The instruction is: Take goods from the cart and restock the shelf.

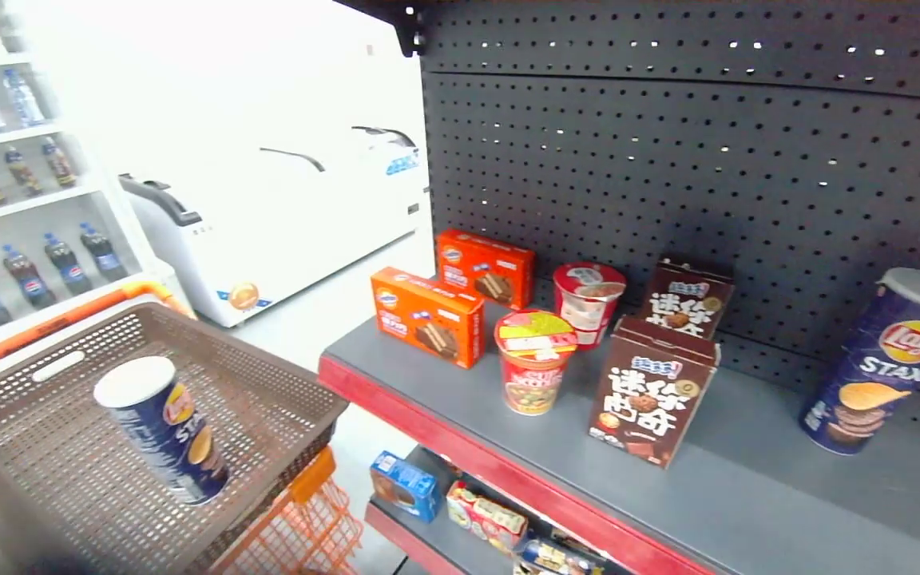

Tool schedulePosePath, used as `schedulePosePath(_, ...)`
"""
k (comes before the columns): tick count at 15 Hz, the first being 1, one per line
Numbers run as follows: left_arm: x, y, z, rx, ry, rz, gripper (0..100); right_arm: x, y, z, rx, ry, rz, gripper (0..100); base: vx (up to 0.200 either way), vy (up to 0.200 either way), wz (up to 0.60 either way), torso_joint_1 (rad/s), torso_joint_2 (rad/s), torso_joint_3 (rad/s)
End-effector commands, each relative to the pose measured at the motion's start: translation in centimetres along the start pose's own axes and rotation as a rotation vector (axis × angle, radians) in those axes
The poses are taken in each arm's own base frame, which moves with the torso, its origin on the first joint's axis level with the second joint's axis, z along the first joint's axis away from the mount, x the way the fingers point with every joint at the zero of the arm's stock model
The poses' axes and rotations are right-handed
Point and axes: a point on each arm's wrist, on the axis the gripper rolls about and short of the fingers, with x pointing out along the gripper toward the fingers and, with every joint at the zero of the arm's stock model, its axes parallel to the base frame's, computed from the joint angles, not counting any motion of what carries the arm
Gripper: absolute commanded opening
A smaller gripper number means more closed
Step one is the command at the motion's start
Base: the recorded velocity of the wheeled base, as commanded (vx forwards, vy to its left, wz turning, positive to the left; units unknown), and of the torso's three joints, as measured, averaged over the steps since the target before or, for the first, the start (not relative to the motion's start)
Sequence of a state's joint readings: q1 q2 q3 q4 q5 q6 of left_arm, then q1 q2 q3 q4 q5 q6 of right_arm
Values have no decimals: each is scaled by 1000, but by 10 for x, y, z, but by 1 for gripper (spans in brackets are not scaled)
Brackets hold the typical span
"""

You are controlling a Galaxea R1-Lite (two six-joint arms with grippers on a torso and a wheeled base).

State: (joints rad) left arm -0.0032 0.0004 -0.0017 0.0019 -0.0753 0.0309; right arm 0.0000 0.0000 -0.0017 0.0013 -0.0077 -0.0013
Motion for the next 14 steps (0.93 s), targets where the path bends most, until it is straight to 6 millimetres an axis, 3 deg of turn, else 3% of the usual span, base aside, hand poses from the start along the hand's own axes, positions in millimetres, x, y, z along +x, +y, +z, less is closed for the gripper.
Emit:
schedulePosePath(1,0,0,0,0,1,0,100,0,0,0,0,0,0,100,0,0,600,7,-7,2)
schedulePosePath(4,0,0,0,1,-1,0,100,0,0,0,0,2,0,100,0,0,600,7,5,1)
schedulePosePath(9,-1,0,4,15,-16,7,100,0,0,0,4,2,-2,100,0,0,0,0,0,0)
schedulePosePath(10,-2,1,36,88,-27,-4,100,0,0,0,4,0,-2,100,0,0,0,0,0,0)
schedulePosePath(12,18,4,86,132,56,-5,100,0,0,0,4,2,-2,100,0,0,0,0,0,0)
schedulePosePath(14,51,7,108,136,171,-19,100,0,0,0,4,2,-2,100,0,0,0,0,0,0)
